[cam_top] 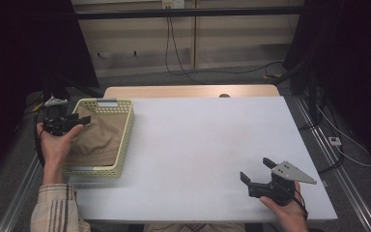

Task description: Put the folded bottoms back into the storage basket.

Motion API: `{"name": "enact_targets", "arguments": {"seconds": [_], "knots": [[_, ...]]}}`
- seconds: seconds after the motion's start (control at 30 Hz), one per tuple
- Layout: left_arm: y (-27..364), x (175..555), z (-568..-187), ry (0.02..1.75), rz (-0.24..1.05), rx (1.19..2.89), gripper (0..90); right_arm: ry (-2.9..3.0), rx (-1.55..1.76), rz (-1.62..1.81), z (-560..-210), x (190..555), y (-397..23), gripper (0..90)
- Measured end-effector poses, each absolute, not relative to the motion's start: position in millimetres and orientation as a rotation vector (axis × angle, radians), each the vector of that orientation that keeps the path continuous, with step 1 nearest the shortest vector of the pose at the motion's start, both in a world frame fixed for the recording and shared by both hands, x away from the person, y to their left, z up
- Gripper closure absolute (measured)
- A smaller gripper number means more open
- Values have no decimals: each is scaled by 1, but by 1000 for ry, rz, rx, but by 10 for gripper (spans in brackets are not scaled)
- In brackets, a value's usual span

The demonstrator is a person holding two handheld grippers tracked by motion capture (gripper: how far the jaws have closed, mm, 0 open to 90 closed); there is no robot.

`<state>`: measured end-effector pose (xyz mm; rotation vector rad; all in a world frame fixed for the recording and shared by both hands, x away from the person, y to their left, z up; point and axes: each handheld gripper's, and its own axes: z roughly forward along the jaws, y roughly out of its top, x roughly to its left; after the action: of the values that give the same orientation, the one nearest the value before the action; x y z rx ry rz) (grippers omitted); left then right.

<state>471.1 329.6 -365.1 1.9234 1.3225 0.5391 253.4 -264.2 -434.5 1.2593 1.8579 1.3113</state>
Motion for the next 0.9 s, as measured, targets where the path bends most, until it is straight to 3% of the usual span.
{"name": "enact_targets", "arguments": {"seconds": [0.17, 0.4, 0.9], "knots": [[326, 486, -382, 1411, 504, 1907, 735, 1859, 1256, 1315, -434, 253, -263, 43], [324, 502, -402, 1496, 508, 2015, 900, 1852, 1269, 1311, -435, 255, -264, 43], [326, 515, -425, 1665, 483, 2174, 900, 1853, 1267, 1312, -435, 254, -264, 43]]}}
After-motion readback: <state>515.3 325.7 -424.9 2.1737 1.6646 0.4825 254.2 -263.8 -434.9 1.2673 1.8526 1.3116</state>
